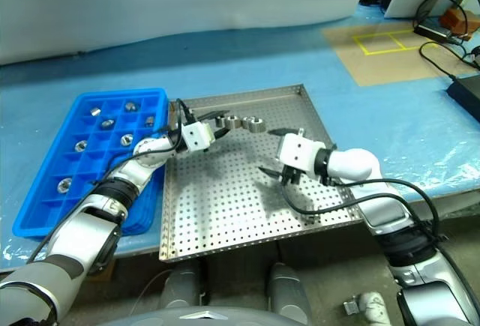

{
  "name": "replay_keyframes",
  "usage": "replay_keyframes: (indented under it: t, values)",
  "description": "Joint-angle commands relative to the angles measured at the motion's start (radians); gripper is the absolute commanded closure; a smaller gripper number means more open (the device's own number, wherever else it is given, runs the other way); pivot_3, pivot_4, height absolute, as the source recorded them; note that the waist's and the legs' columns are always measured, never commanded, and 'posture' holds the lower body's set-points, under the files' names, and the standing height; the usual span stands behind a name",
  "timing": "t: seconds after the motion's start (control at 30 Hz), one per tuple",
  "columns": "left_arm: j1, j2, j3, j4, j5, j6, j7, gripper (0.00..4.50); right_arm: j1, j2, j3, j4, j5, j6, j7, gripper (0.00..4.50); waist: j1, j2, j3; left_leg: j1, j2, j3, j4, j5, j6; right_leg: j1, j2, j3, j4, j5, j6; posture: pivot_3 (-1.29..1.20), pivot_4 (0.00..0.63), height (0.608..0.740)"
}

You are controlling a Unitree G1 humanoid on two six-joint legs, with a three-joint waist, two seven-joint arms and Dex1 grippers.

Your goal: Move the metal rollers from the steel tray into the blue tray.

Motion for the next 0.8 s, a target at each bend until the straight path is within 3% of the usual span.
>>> replay_keyframes:
  t: [0.03, 0.3, 0.53, 0.63, 0.8]
  values:
    - [0.001, 0.008, -0.005, -0.045, 0.008, -0.036, -0.005, 3.12, -0.046, 0.022, -0.024, -0.037, -0.027, -0.018, -0.05, 0.05, 0.001, 0.0, 0.0, 0.0, 0.0, 0.0, 0.0, 0.0, 0.0, 0.0, 0.0, 0.0, 0.0, 0.0, 0.0, -0.18, 0.15, 0.74]
    - [0.009, -0.001, -0.007, -0.058, 0.001, -0.03, -0.02, 3.12, -0.03, 0.02, -0.017, -0.006, -0.024, -0.045, -0.037, 0.05, 0.007, 0.0, 0.0, -0.002, 0.0, 0.0, -0.001, -0.001, 0.002, 0.0, 0.0, -0.001, -0.002, 0.0, 0.0, -0.18, 0.15, 0.74]
    - [0.009, -0.002, -0.002, -0.058, -0.001, -0.029, -0.027, 3.12, -0.03, 0.028, -0.001, 0.152, -0.032, -0.162, -0.03, 0.05, 0.005, 0.0, 0.0, -0.001, 0.0, 0.0, 0.001, -0.001, 0.001, 0.001, -0.001, -0.001, 0.0, 0.0, 0.001, -0.19, 0.15, 0.74]
    - [0.007, -0.002, -0.001, -0.054, 0.001, -0.029, -0.025, 3.12, 0.017, 0.019, 0.013, 0.184, -0.041, -0.227, -0.019, 0.91, 0.006, 0.0, 0.0, -0.001, 0.0, 0.0, 0.0, -0.001, 0.001, 0.001, 0.0, -0.001, -0.001, 0.0, 0.001, -0.18, 0.15, 0.74]
    - [0.013, 0.0, -0.003, -0.061, -0.001, -0.031, -0.028, 3.12, 0.02, 0.043, 0.005, 0.206, -0.059, -0.257, -0.053, 2.72, 0.003, 0.0, 0.0, -0.001, 0.0, 0.0, 0.001, -0.001, 0.002, 0.0, 0.0, -0.001, -0.001, 0.0, 0.001, -0.18, 0.15, 0.74]
